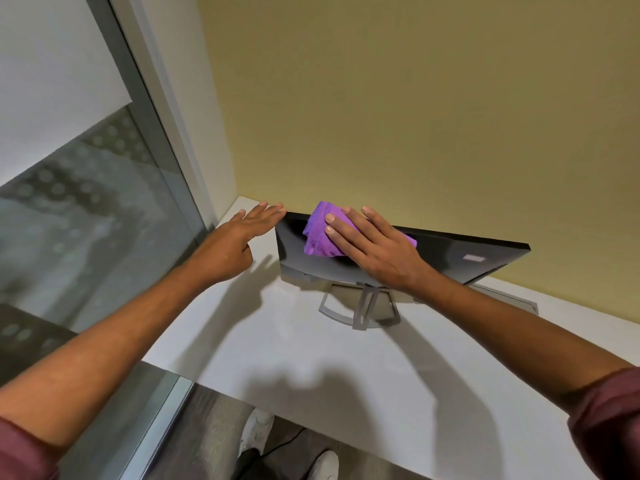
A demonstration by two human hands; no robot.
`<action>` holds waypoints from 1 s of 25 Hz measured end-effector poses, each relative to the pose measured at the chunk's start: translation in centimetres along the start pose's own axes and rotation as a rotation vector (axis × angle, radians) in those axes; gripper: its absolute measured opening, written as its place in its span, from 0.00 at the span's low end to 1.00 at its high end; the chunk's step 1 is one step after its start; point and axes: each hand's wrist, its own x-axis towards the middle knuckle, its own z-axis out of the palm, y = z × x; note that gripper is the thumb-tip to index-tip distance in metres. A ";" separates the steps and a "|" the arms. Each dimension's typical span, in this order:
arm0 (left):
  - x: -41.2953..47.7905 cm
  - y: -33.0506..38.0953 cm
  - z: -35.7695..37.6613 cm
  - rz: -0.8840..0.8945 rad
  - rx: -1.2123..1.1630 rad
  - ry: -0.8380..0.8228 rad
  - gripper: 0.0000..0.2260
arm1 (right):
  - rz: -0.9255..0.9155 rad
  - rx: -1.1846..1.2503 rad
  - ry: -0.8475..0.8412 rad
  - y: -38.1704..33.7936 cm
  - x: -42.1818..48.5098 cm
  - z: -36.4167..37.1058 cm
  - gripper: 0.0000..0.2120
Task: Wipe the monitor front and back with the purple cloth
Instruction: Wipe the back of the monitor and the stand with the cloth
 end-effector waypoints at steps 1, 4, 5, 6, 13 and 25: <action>0.0 0.1 0.0 -0.006 0.000 0.003 0.54 | 0.024 0.009 0.000 0.0 -0.3 -0.1 0.25; -0.1 0.4 0.0 -0.029 0.006 0.020 0.54 | 0.094 0.042 -0.023 0.1 -1.6 -0.5 0.25; 0.0 0.5 0.0 -0.033 0.009 0.023 0.53 | 0.129 0.056 -0.037 0.3 -2.3 -0.8 0.25; 0.0 0.5 0.0 -0.033 0.008 0.026 0.53 | 0.170 0.071 -0.049 0.5 -3.1 -1.0 0.26; 0.1 0.4 -0.1 -0.009 0.029 0.029 0.53 | 0.497 0.145 -0.174 2.6 -10.6 -4.1 0.35; 0.0 0.5 -0.1 0.010 0.061 0.030 0.51 | 0.576 0.350 -0.173 -1.7 -2.8 -2.4 0.34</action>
